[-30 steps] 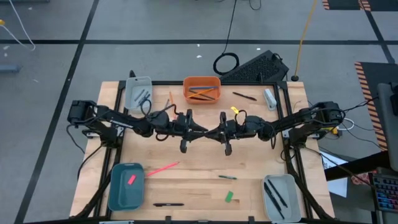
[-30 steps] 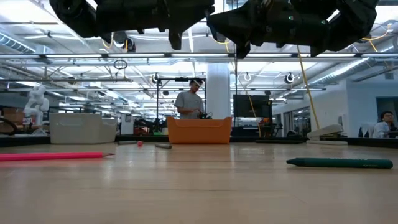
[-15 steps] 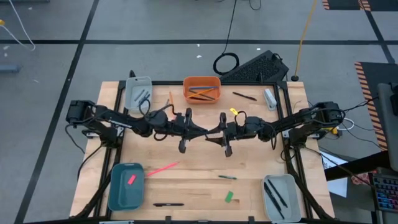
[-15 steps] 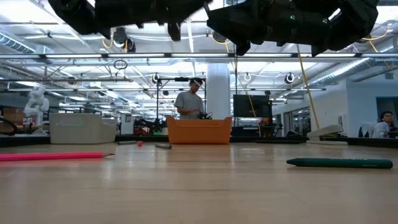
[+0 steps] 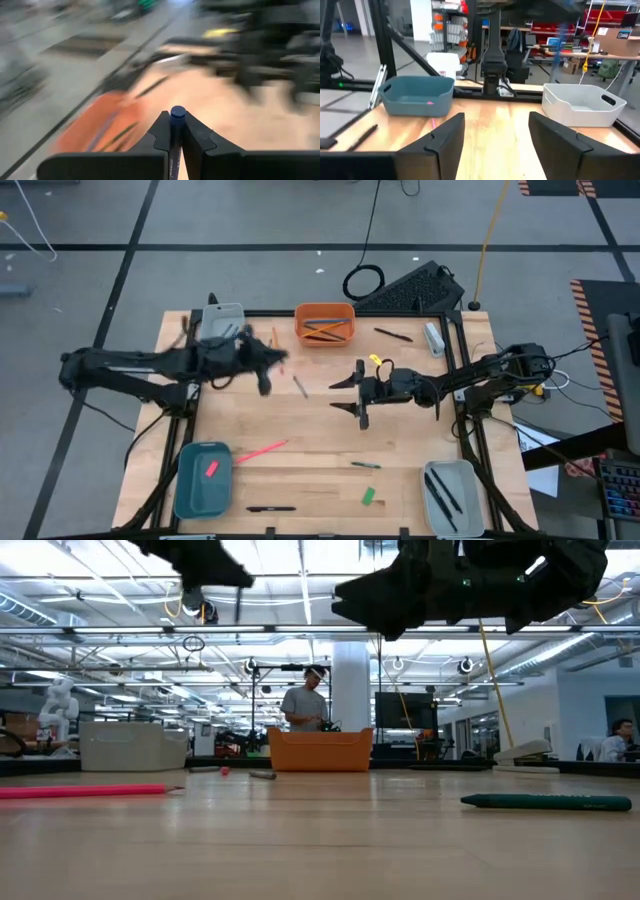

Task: Sort crayons/erasers/pens/pencils in bins
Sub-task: Put the blue crayon into the top gray bin, then put the gray crayon into the top gray bin

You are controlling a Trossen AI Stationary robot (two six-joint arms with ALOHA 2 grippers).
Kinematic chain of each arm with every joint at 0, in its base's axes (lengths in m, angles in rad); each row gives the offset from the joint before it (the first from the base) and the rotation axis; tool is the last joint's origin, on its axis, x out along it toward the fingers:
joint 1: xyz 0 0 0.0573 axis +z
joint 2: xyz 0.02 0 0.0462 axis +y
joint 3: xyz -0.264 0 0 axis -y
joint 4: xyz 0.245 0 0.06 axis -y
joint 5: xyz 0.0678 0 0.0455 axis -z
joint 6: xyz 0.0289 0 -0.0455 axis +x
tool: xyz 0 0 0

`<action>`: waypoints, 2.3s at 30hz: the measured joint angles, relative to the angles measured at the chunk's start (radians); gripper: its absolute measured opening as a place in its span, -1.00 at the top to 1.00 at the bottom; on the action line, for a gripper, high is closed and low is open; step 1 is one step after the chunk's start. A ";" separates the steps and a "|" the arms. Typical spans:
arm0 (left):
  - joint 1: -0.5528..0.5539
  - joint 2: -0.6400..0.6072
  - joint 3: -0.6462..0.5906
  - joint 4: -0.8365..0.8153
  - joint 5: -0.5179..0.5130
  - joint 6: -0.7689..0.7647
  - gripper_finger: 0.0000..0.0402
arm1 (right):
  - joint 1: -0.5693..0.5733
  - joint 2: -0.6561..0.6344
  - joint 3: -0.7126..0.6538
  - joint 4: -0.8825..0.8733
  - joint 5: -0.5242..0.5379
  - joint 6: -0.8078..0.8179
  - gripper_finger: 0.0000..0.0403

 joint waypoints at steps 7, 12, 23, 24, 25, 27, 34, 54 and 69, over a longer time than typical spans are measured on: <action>0.249 -0.051 0.130 -0.535 -0.177 -0.107 0.90 | 0.000 0.000 0.000 -0.046 0.000 -0.032 0.32; 0.515 0.027 0.147 -0.625 -0.180 -0.061 0.90 | 0.000 0.000 0.000 -0.064 0.000 -0.032 0.65; 0.905 0.314 0.147 -0.620 0.022 0.032 0.90 | 0.002 0.000 0.000 -0.076 -0.004 -0.047 0.96; 0.920 0.339 0.147 -0.619 0.025 0.032 0.90 | 0.002 0.000 0.000 -0.075 -0.004 -0.047 0.96; 0.933 0.363 0.147 -0.619 0.025 0.033 0.90 | 0.002 0.000 0.000 -0.075 -0.004 -0.047 0.96; 0.952 0.402 0.147 -0.620 0.039 0.033 0.90 | 0.002 0.000 0.000 -0.076 -0.004 -0.047 0.98; 0.966 0.508 0.146 -0.614 0.123 0.025 0.86 | 0.002 0.000 0.000 -0.082 -0.005 -0.047 0.99; 0.943 0.475 0.118 -0.650 0.118 0.077 0.46 | 0.002 0.000 0.000 -0.096 -0.005 -0.047 1.00; 0.486 -0.041 -0.135 -0.266 0.104 -0.015 0.95 | 0.000 0.067 0.132 -0.263 0.177 0.028 1.00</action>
